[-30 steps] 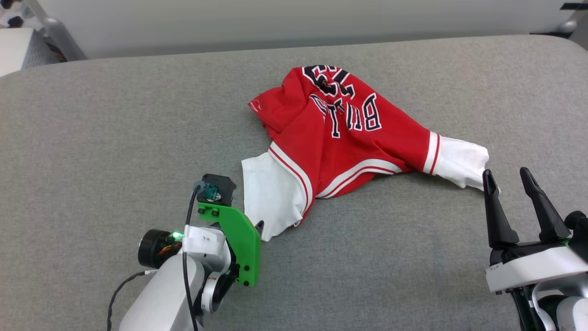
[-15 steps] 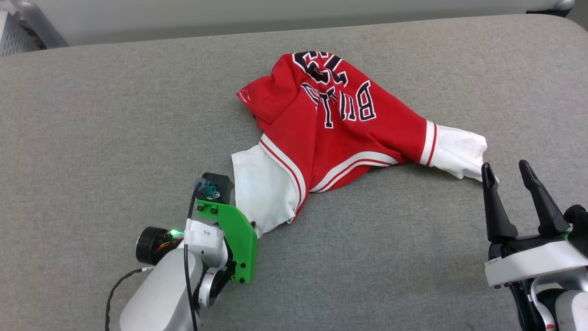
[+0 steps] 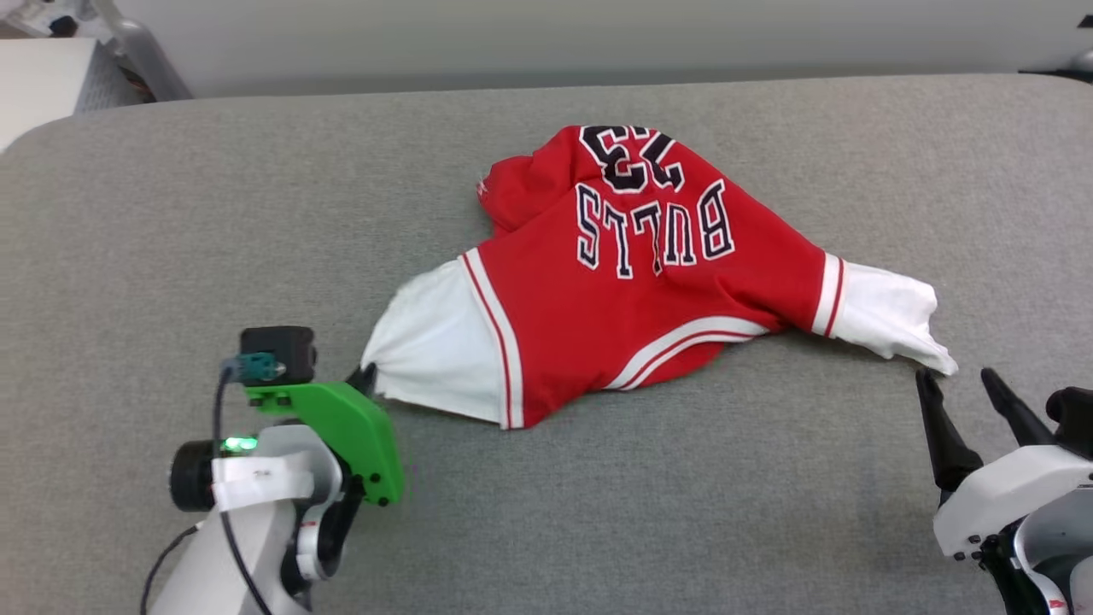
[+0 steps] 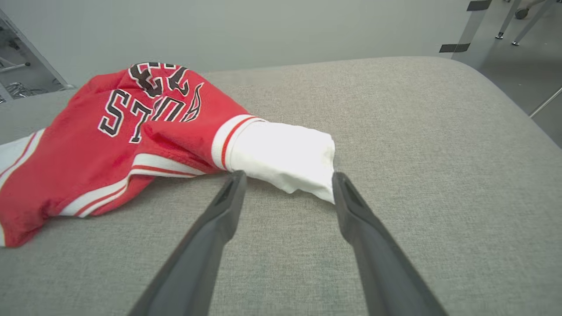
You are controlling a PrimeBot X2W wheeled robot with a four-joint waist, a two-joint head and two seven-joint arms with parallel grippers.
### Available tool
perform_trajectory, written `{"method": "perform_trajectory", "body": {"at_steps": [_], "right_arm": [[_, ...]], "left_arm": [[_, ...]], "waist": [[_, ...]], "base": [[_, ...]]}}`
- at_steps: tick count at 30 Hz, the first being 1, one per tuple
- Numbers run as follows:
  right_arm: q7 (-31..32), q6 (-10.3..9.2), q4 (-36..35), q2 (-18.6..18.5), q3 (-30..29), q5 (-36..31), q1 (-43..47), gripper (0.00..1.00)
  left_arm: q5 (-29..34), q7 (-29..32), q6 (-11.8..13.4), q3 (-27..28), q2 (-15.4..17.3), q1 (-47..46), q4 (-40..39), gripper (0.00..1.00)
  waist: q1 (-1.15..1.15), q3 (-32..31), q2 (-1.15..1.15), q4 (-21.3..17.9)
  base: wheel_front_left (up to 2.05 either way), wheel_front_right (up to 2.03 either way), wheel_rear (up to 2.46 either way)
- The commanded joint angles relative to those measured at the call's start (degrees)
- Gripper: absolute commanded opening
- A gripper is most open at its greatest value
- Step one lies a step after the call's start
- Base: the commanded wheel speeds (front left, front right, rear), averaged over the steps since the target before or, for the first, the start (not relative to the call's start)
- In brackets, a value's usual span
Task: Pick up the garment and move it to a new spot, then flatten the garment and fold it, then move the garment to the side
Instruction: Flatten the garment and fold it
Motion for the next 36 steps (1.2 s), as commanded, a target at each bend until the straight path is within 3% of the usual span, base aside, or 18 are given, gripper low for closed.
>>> {"method": "perform_trajectory", "body": {"at_steps": [1,8,20,36], "right_arm": [[2.0,-0.04,0.4,-0.2,-0.3,-0.3,0.3,1.00],[13.3,-0.04,-0.2,-0.5,-5.3,-0.7,-3.3,1.00],[34.3,-0.04,4.3,-2.1,-8.8,-5.2,-10.4,1.00],[43.1,-0.04,12.0,-2.3,-6.9,-6.6,-13.7,1.00]], "left_arm": [[-0.3,-0.6,0.6,0.8,0.8,1.1,-1.5,0.00],[-1.0,-1.6,2.6,3.8,2.8,4.8,-9.8,0.00],[-1.3,-0.2,2.3,1.9,2.8,6.5,-15.6,0.00],[-1.0,-1.0,1.3,0.1,2.1,2.9,-15.4,0.00]], "waist": [[0.00,-1.0,0.00,1.3],[0.00,-1.0,0.00,3.1],[0.00,1.4,0.00,6.1],[0.00,6.2,0.00,8.9]], "base": [[0.00,0.00,0.00],[0.00,0.00,0.00],[0.00,0.00,0.00],[0.00,0.00,0.00]]}}
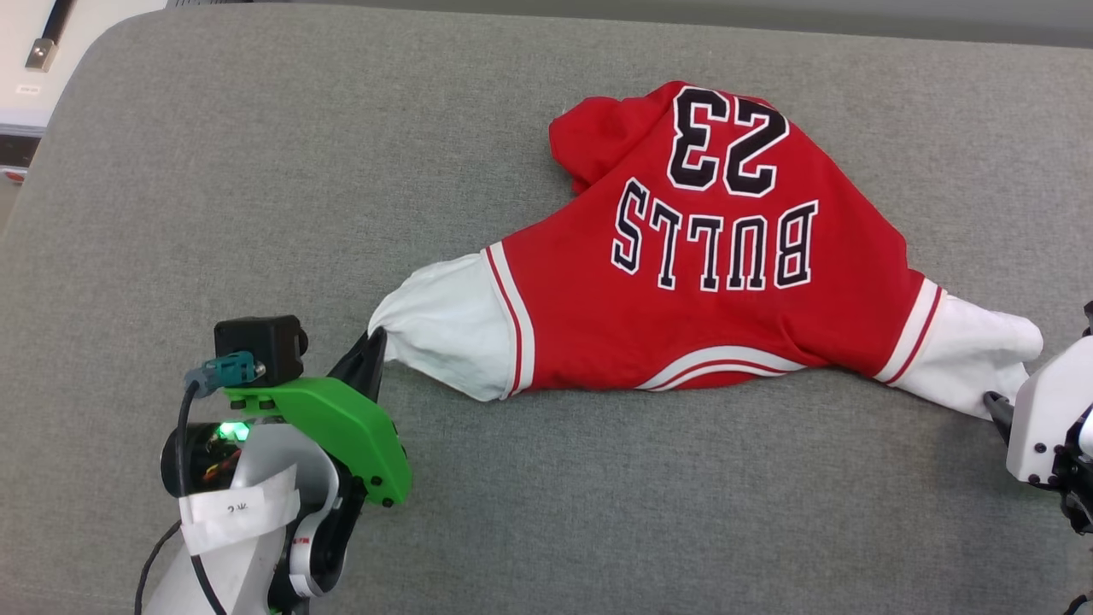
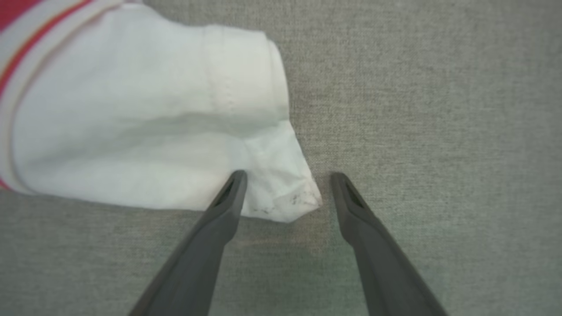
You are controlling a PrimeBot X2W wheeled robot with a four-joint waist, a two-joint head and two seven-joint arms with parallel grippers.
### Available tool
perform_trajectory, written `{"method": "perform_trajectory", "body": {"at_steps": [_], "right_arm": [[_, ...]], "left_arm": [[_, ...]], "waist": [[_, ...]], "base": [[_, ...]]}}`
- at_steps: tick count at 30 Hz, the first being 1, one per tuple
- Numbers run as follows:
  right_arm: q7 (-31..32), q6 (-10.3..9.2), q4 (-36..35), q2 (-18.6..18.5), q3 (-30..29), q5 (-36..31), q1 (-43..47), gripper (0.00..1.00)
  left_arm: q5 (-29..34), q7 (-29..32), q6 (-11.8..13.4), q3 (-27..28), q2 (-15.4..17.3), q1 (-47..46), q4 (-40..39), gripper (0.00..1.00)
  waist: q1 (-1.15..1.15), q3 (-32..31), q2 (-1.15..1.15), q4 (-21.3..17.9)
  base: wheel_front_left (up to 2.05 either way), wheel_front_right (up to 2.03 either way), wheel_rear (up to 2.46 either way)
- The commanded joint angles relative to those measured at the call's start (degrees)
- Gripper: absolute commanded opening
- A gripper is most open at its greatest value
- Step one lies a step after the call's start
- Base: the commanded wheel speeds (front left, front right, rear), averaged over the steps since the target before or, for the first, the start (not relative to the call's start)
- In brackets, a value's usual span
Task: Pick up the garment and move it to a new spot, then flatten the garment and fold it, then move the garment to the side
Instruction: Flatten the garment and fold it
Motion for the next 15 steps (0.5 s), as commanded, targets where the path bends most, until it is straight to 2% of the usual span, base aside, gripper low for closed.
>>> {"method": "perform_trajectory", "body": {"at_steps": [1,2,3,4,5,9,15], "right_arm": [[0.9,-0.03,1.5,0.8,0.9,0.5,0.9,1.00],[1.2,-0.03,2.0,0.9,1.0,0.8,1.2,1.00],[1.5,-0.03,2.3,0.9,1.1,1.0,1.5,0.83],[1.8,-0.03,2.7,0.9,1.3,1.3,1.7,0.44],[1.9,-0.03,2.9,0.9,1.5,1.5,2.0,0.00],[1.8,-0.03,3.2,0.5,2.0,2.2,2.6,0.00],[-2.0,-0.03,1.9,-0.7,2.0,2.8,2.2,0.00]], "left_arm": [[0.3,-0.4,-0.4,-0.1,-0.1,-1.0,0.2,0.00],[0.3,-0.5,-0.4,0.0,0.0,-1.1,0.3,0.00],[0.3,-0.5,-0.4,0.0,0.0,-1.1,0.4,0.00],[0.3,-0.6,-0.4,0.0,0.1,-1.2,0.5,0.00],[0.3,-0.7,-0.4,0.0,0.1,-1.2,0.5,0.00],[0.2,-0.9,-0.3,0.1,0.3,-1.0,0.9,0.00],[0.2,-1.1,0.0,0.4,0.7,-0.5,1.2,0.00]], "waist": [[0.00,0.3,0.00,0.3],[0.00,0.2,0.00,0.4],[0.00,0.2,0.00,0.4],[0.00,0.1,0.00,0.4],[0.00,0.0,0.00,0.4],[0.00,-0.9,0.00,0.0],[0.00,-3.4,0.00,-1.0]], "base": [[0.00,0.00,0.00],[0.00,0.00,0.00],[0.00,0.00,0.00],[0.00,0.00,0.00],[0.00,0.00,0.00],[0.00,0.00,0.00],[0.00,0.00,0.00]]}}
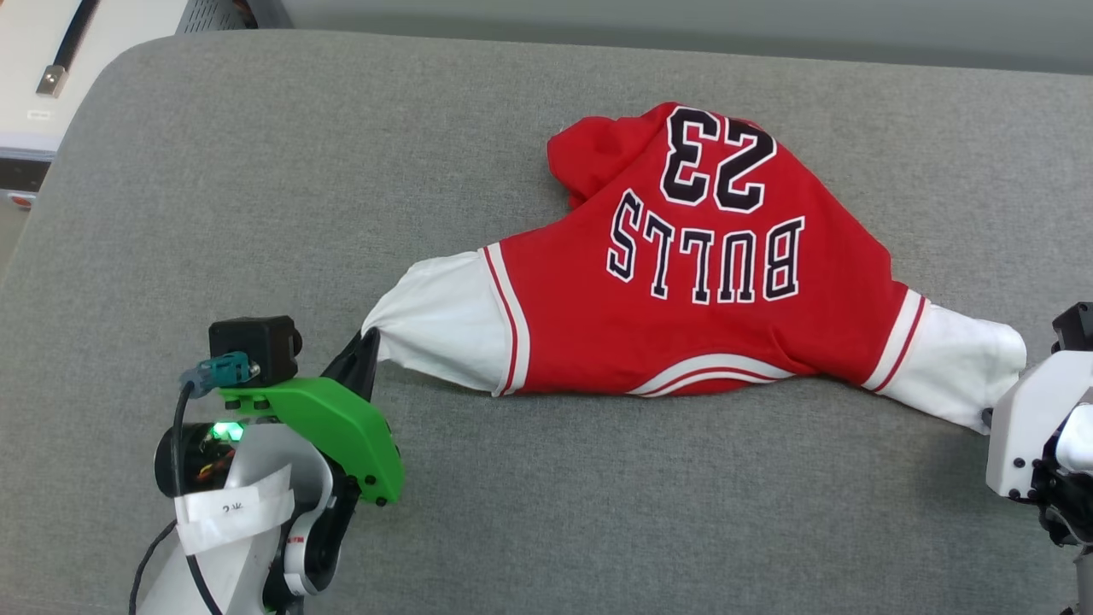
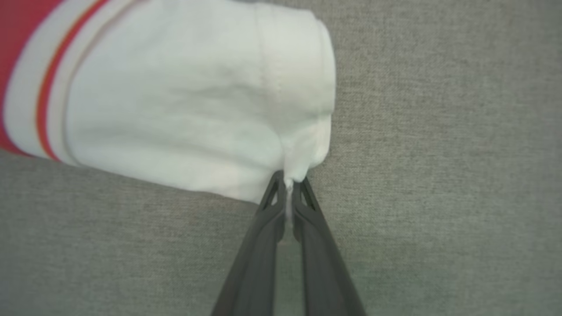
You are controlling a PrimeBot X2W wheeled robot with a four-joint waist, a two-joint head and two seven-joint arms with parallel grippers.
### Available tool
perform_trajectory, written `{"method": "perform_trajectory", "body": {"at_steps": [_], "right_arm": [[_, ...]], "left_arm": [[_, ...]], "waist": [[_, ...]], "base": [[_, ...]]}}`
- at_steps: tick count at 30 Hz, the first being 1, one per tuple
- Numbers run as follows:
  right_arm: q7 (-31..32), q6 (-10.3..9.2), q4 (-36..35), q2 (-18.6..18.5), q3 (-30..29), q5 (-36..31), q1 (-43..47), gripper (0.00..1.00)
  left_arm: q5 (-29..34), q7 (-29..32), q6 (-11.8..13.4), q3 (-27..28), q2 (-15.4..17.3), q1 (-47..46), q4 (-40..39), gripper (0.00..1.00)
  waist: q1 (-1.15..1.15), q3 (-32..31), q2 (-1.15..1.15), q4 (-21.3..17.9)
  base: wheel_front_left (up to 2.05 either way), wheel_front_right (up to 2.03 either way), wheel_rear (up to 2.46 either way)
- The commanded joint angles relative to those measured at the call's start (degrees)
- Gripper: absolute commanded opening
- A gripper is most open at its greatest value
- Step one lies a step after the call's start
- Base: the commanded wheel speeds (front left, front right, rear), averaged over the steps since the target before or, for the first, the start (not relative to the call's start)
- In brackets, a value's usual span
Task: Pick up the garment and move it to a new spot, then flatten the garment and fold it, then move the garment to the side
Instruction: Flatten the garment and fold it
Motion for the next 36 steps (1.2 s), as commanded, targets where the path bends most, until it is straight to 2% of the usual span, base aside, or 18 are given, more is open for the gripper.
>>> {"method": "perform_trajectory", "body": {"at_steps": [1,6,11,21,28,36], "right_arm": [[-0.8,-0.04,0.0,-0.4,0.2,0.4,1.4,0.00],[-4.3,-0.04,-2.7,-2.7,-0.1,2.3,0.7,0.00],[-4.8,-0.04,-6.2,-5.4,0.1,4.2,-0.6,0.00],[-6.8,-0.04,-11.7,-11.6,0.0,10.4,-5.6,0.00],[-11.2,-0.04,-13.5,-15.7,1.5,14.2,-10.9,0.00],[-18.5,-0.04,-13.5,-18.6,3.6,16.7,-17.5,0.00]], "left_arm": [[0.2,-0.4,0.0,0.3,0.6,-0.3,0.2,0.00],[0.4,-0.3,0.0,0.8,1.9,-0.1,-0.2,0.00],[0.7,1.1,0.1,1.7,4.2,-0.5,-1.9,0.00],[0.8,4.8,0.5,4.5,8.9,-2.6,-9.5,0.00],[1.9,7.9,0.8,7.2,13.4,-5.5,-15.5,0.00],[1.0,7.3,-0.1,11.8,16.6,-10.1,-18.4,0.00]], "waist": [[0.00,-1.5,0.00,-0.7],[0.00,-4.8,0.00,-1.6],[0.00,-7.8,0.00,-2.4],[0.00,-13.5,0.00,-3.8],[0.00,-15.8,0.00,-4.6],[0.00,-16.1,0.00,-5.6]], "base": [[0.00,0.00,0.00],[0.00,0.00,0.00],[0.00,0.00,0.00],[0.00,0.00,0.00],[0.00,0.00,0.00],[0.00,0.00,0.00]]}}
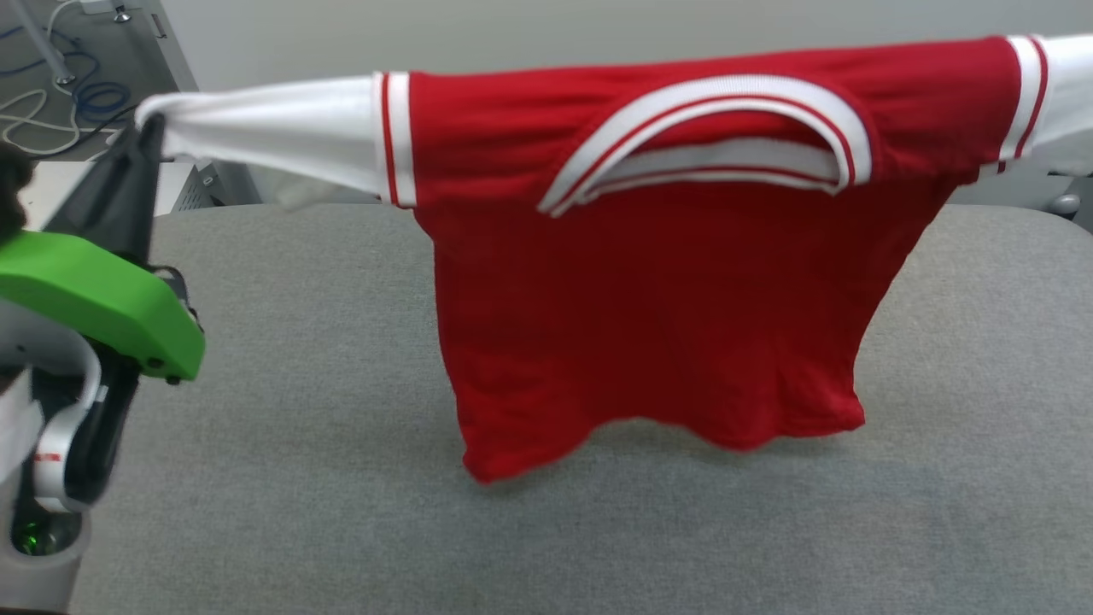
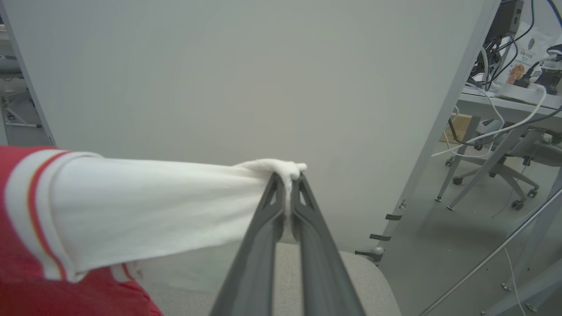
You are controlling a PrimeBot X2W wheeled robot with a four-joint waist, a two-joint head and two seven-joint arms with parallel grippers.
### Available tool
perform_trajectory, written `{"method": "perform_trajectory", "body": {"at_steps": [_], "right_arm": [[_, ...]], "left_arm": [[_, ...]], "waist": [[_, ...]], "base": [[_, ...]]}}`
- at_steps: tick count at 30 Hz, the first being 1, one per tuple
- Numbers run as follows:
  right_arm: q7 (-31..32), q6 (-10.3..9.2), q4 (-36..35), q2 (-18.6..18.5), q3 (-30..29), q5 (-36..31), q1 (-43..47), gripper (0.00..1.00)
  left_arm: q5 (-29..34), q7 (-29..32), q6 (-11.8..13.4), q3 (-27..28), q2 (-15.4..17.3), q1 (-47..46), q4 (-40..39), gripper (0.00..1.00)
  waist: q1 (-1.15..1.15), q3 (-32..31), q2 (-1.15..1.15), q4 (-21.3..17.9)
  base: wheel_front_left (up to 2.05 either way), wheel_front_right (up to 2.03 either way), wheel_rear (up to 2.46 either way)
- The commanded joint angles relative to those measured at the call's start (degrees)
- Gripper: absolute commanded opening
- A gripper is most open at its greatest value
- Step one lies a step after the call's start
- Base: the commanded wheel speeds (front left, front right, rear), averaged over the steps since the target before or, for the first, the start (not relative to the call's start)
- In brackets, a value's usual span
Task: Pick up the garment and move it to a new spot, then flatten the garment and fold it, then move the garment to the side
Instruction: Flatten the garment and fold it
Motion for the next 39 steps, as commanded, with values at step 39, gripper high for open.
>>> {"method": "perform_trajectory", "body": {"at_steps": [39], "right_arm": [[-26.5,-0.10,41.6,3.4,10.3,-13.4,-65.3,0.00]], "left_arm": [[2.9,-16.3,-14.6,-7.4,-5.9,-72.5,46.2,0.00]], "waist": [[0.00,38.5,0.00,-0.3]], "base": [[0.00,0.00,0.00]]}}
